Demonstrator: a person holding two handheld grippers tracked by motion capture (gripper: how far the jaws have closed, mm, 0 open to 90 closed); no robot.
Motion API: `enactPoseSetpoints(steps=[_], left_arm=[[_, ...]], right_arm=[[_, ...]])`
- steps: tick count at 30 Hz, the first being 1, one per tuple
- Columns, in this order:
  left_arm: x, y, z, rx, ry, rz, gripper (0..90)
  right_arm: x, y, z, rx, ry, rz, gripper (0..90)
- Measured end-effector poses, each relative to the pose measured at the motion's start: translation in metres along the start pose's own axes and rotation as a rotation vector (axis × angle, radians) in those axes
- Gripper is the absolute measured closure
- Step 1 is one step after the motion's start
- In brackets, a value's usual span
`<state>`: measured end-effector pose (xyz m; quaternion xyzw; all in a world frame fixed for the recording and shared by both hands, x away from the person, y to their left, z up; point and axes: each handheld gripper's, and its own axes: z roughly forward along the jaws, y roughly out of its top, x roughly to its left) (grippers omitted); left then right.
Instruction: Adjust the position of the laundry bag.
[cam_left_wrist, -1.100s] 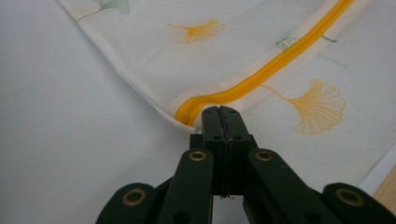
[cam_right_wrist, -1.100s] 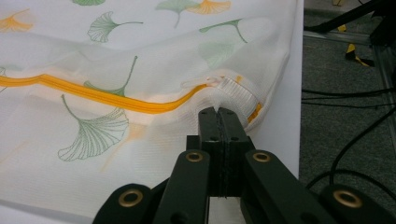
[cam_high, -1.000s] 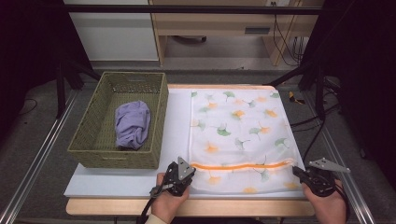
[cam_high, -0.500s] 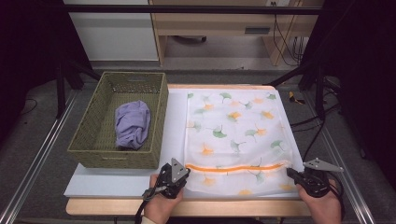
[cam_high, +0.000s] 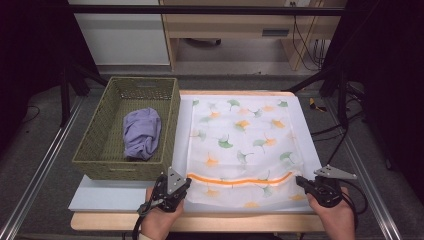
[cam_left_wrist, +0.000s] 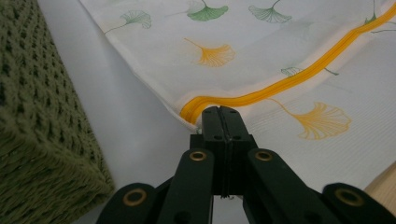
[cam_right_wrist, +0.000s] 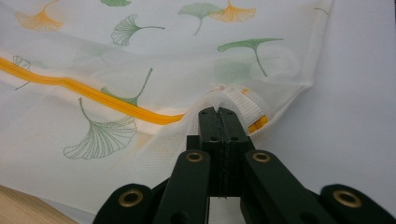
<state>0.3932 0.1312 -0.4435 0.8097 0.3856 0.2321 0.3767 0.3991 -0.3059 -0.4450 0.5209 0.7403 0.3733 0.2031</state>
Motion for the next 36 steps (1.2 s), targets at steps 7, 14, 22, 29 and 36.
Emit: enactPoseSetpoints(steps=[7, 14, 22, 29, 36], left_arm=[[0.003, -0.005, -0.001, 0.020, 0.006, 0.000, 89.9], [0.003, -0.009, 0.001, 0.040, 0.017, 0.008, 89.9], [0.005, -0.010, 0.005, 0.054, 0.020, 0.022, 89.9], [0.003, -0.009, 0.009, 0.051, 0.010, 0.030, 89.9], [0.002, -0.007, 0.014, 0.045, 0.006, 0.039, 89.8]], right_arm=[[0.003, 0.003, 0.007, 0.013, 0.006, -0.018, 90.0], [0.008, 0.005, 0.010, 0.019, 0.004, -0.039, 90.0], [0.011, 0.001, 0.004, 0.027, -0.028, -0.053, 90.0], [0.012, -0.006, -0.010, 0.032, -0.091, -0.075, 90.0], [0.008, -0.010, -0.015, 0.041, -0.098, -0.053, 90.0]])
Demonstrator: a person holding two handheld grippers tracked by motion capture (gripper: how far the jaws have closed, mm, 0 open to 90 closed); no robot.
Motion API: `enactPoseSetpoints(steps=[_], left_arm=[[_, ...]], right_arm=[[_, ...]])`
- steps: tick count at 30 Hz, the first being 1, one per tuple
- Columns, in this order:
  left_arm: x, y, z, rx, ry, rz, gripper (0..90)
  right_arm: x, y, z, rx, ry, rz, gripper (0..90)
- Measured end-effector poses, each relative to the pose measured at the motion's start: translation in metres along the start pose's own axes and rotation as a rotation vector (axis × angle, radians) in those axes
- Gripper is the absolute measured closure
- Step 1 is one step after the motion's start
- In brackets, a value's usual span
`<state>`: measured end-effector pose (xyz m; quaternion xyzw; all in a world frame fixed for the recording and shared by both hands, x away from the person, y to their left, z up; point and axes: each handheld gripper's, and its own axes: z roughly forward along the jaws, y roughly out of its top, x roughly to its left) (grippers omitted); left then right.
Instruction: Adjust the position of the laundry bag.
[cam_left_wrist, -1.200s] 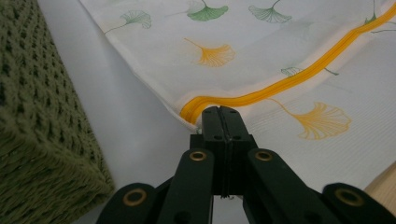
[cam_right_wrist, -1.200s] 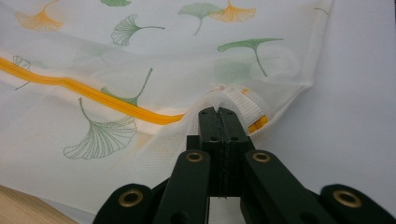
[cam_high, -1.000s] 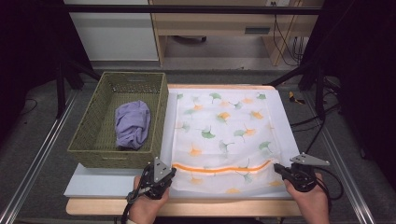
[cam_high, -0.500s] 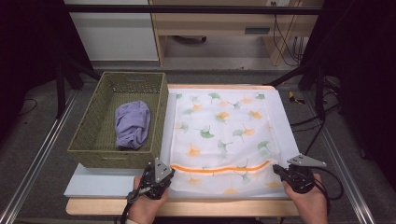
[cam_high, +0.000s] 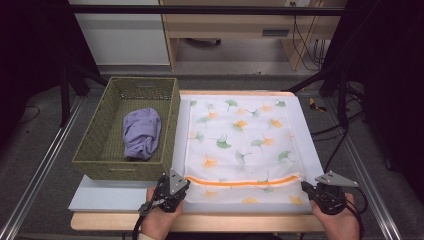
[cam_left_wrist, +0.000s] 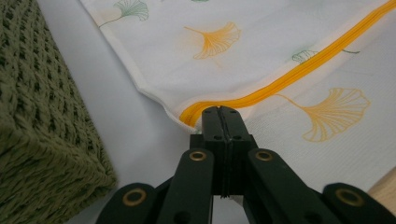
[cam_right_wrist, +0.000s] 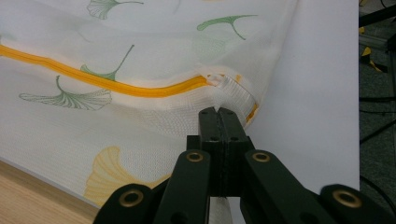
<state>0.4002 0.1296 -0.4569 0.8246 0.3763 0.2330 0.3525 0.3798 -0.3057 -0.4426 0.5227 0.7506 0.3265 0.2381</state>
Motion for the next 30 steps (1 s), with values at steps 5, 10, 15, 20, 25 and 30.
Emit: enactPoseSetpoints(steps=[5, 10, 15, 20, 25, 30], left_arm=[[-0.0020, 0.0010, 0.0046, 0.005, -0.002, 0.004, 89.8], [-0.0019, 0.0011, 0.0042, 0.001, -0.003, 0.000, 89.7], [-0.0038, 0.0001, 0.0036, 0.011, -0.011, 0.003, 89.2], [-0.0038, 0.0001, 0.0028, 0.011, -0.015, -0.001, 89.2], [-0.0044, 0.0001, 0.0039, 0.013, -0.012, 0.006, 88.4], [-0.0059, 0.0003, 0.0042, 0.004, -0.010, -0.002, 78.9]], right_arm=[[-0.0043, -0.0015, 0.0050, 0.011, -0.017, -0.002, 90.0], [-0.0050, -0.0033, 0.0038, 0.008, -0.013, -0.007, 90.0], [-0.0047, -0.0043, 0.0037, 0.009, -0.008, -0.014, 90.0], [-0.0052, -0.0056, 0.0029, 0.013, -0.002, -0.015, 90.0], [-0.0059, -0.0064, 0.0028, 0.018, 0.004, -0.002, 90.0], [-0.0073, -0.0076, 0.0038, 0.022, 0.003, 0.003, 85.8]])
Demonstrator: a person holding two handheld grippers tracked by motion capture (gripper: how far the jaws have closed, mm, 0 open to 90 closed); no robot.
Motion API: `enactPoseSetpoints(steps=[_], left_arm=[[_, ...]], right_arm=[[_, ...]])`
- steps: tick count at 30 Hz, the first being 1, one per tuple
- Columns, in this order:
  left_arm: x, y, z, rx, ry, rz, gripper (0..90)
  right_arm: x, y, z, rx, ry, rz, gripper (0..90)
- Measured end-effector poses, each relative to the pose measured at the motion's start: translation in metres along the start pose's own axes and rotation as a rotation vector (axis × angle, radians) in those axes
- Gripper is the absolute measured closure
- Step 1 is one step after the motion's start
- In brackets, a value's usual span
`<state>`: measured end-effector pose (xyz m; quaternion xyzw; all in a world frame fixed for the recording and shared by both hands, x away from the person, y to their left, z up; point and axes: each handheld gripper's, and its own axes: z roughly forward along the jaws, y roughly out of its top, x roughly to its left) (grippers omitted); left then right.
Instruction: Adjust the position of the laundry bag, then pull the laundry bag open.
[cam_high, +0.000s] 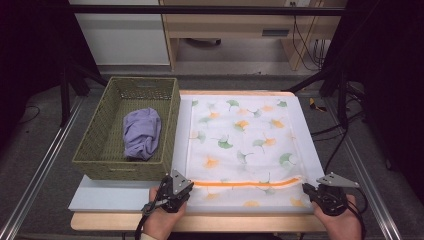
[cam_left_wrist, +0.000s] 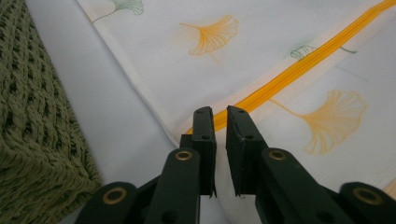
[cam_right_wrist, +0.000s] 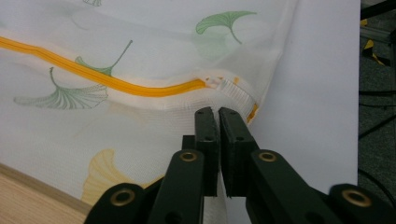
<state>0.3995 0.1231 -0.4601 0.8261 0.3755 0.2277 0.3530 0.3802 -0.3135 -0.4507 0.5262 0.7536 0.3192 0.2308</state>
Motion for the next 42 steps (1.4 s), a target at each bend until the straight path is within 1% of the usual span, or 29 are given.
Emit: enactPoseSetpoints(steps=[1, 2, 3, 4, 5, 6, 7, 8, 9, 10, 11, 14, 16, 17, 18, 19, 20, 21, 25, 28, 29, 33, 35, 37, 38, 40, 42], left_arm=[[-0.001, 0.001, 0.000, -0.005, 0.004, 0.006, 75.0], [-0.002, 0.001, -0.001, -0.011, 0.007, 0.006, 75.0], [-0.003, 0.002, -0.001, -0.021, 0.010, 0.006, 71.4], [-0.003, 0.002, -0.001, -0.028, 0.008, 0.007, 67.0], [-0.005, 0.003, 0.000, -0.039, 0.009, 0.009, 60.6], [-0.005, 0.003, 0.000, -0.039, 0.009, 0.009, 57.2], [-0.006, 0.004, 0.000, -0.052, 0.008, 0.000, 52.7], [-0.006, 0.004, 0.000, -0.052, 0.008, 0.000, 50.2], [-0.006, 0.005, 0.000, -0.060, 0.005, 0.001, 50.2], [-0.006, 0.005, 0.000, -0.071, 0.004, -0.004, 46.3], [-0.006, 0.005, 0.000, -0.078, 0.001, -0.008, 43.4], [-0.007, 0.006, 0.000, -0.102, -0.001, -0.012, 35.1], [-0.008, 0.007, 0.000, -0.112, -0.007, -0.010, 30.4], [-0.008, 0.007, 0.000, -0.120, -0.008, -0.005, 28.2], [-0.008, 0.007, 0.000, -0.120, -0.008, -0.005, 27.2], [-0.007, 0.007, 0.000, -0.124, -0.004, 0.001, 26.1], [-0.007, 0.007, 0.000, -0.126, -0.005, 0.002, 24.6], [-0.007, 0.007, 0.000, -0.129, -0.003, 0.002, 23.3], [-0.006, 0.007, 0.000, -0.137, 0.007, 0.000, 19.8], [-0.006, 0.007, 0.000, -0.137, 0.010, -0.002, 19.6], [-0.006, 0.007, 0.000, -0.136, 0.010, -0.001, 19.6], [-0.005, 0.007, 0.000, -0.129, 0.012, 0.003, 19.6], [-0.005, 0.007, -0.001, -0.133, 0.012, -0.002, 19.6], [-0.005, 0.007, -0.001, -0.133, 0.013, -0.003, 19.7], [-0.005, 0.007, -0.001, -0.133, 0.013, -0.003, 19.7], [-0.004, 0.007, -0.001, -0.133, 0.015, -0.004, 19.8], [-0.004, 0.006, -0.002, -0.128, 0.019, -0.001, 19.9]], right_arm=[[-0.002, 0.000, 0.000, -0.012, -0.008, 0.000, 81.4], [-0.002, 0.000, 0.000, -0.012, -0.008, 0.000, 81.4], [-0.002, 0.000, 0.000, -0.016, -0.009, 0.007, 79.2], [-0.004, 0.000, -0.001, -0.027, -0.011, 0.008, 75.4], [-0.007, 0.000, -0.002, -0.047, -0.015, 0.026, 70.1], [-0.007, 0.000, -0.002, -0.047, -0.015, 0.026, 70.1], [-0.009, 0.001, -0.002, -0.064, -0.022, 0.045, 64.1], [-0.009, 0.001, -0.002, -0.064, -0.022, 0.045, 64.1], [-0.011, 0.001, -0.002, -0.071, -0.024, 0.047, 61.9], [-0.013, 0.001, -0.002, -0.085, -0.019, 0.053, 59.3], [-0.014, 0.002, -0.001, -0.084, -0.018, 0.063, 57.7], [-0.019, 0.003, 0.005, -0.080, -0.027, 0.071, 58.1], [-0.023, 0.003, 0.009, -0.072, -0.019, 0.094, 59.5], [-0.026, 0.004, 0.014, -0.065, -0.023, 0.098, 60.0], [-0.027, 0.004, 0.015, -0.060, -0.013, 0.107, 60.0], [-0.029, 0.004, 0.017, -0.059, -0.015, 0.105, 60.0], [-0.030, 0.003, 0.018, -0.053, -0.003, 0.120, 59.9], [-0.031, 0.003, 0.018, -0.051, 0.001, 0.123, 59.8], [-0.030, 0.002, 0.020, -0.040, 0.008, 0.117, 58.4], [-0.030, 0.000, 0.023, -0.021, 0.010, 0.108, 57.5], [-0.029, 0.000, 0.023, -0.012, 0.013, 0.112, 57.2], [-0.031, -0.002, 0.024, -0.012, 0.021, 0.097, 56.1], [-0.033, -0.003, 0.024, -0.017, 0.040, 0.087, 54.5], [-0.034, -0.005, 0.023, -0.028, 0.058, 0.091, 53.7], [-0.035, -0.006, 0.023, -0.028, 0.063, 0.080, 53.0], [-0.036, -0.006, 0.023, -0.031, 0.068, 0.078, 52.3], [-0.034, -0.008, 0.024, -0.026, 0.088, 0.073, 51.2]])
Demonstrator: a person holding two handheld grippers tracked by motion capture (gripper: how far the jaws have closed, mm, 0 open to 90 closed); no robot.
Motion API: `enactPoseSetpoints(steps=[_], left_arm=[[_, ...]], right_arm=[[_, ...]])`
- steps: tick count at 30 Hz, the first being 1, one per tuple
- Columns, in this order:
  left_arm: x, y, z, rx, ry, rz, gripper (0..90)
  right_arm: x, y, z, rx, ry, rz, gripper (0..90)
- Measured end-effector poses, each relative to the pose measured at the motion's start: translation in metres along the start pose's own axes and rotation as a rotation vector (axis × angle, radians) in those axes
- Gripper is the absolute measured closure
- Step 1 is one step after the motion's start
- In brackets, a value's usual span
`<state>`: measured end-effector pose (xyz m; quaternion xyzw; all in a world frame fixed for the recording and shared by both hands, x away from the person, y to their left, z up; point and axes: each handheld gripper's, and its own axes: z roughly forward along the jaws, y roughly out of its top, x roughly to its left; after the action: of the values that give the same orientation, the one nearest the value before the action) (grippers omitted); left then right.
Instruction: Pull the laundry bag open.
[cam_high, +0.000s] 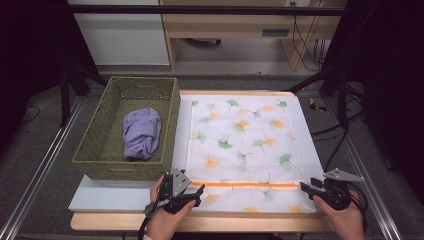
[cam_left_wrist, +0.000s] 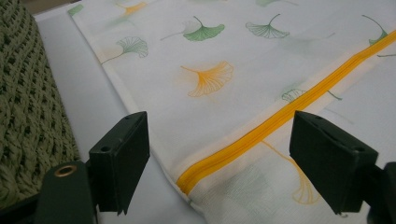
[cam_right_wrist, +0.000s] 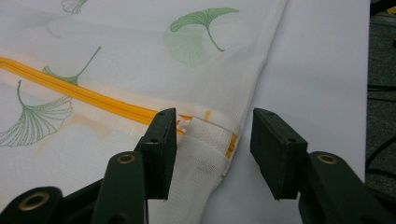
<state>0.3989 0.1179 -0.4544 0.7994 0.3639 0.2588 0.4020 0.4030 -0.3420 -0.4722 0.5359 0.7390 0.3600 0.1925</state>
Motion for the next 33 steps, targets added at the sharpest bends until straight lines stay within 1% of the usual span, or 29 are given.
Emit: enactPoseSetpoints(steps=[3, 5, 7, 9, 10, 14, 15, 20, 22, 23, 29, 33], left_arm=[[0.0005, -0.0001, -0.0003, -0.001, 0.000, -0.002, 20.0], [0.0011, -0.0001, -0.0007, -0.001, 0.001, -0.001, 20.2], [0.0011, -0.0002, -0.0006, -0.005, 0.003, -0.006, 20.3], [0.0011, -0.0001, -0.0004, -0.007, 0.003, -0.007, 20.3], [0.0009, -0.0001, -0.0004, -0.007, 0.003, -0.008, 20.4], [0.0008, -0.0001, -0.0004, -0.007, 0.002, -0.007, 20.6], [0.0009, -0.0001, -0.0004, -0.007, 0.002, -0.007, 20.7], [0.0011, 0.0000, -0.0004, -0.002, 0.003, -0.002, 20.7], [0.0010, 0.0000, -0.0002, -0.001, 0.002, -0.002, 20.7], [0.0003, -0.0001, 0.0006, -0.002, 0.002, -0.004, 20.7], [-0.0003, 0.0001, 0.0013, 0.000, 0.001, 0.000, 20.8], [0.0004, 0.0007, 0.0018, 0.001, 0.001, 0.003, 20.9]], right_arm=[[0.0005, -0.0008, 0.0011, 0.013, 0.006, -0.011, 47.9], [0.0002, -0.0020, 0.0008, 0.018, 0.022, -0.018, 46.6], [-0.0009, -0.0027, -0.0001, 0.016, 0.031, -0.017, 47.7], [-0.0012, -0.0036, 0.0006, 0.021, 0.026, -0.025, 48.7], [-0.0006, -0.0037, 0.0008, 0.024, 0.027, -0.021, 50.1], [0.0008, -0.0041, 0.0029, 0.028, 0.027, -0.039, 56.1], [0.0010, -0.0043, 0.0034, 0.033, 0.022, -0.050, 57.6], [0.0004, -0.0059, 0.0037, 0.031, -0.006, -0.046, 68.7], [0.0004, -0.0062, 0.0037, 0.031, -0.012, -0.052, 70.2], [0.0013, -0.0063, 0.0044, 0.027, -0.022, -0.062, 73.1], [0.0039, -0.0044, 0.0064, 0.036, -0.031, -0.082, 80.5], [0.0058, -0.0012, 0.0066, 0.053, -0.029, -0.068, 84.1]])
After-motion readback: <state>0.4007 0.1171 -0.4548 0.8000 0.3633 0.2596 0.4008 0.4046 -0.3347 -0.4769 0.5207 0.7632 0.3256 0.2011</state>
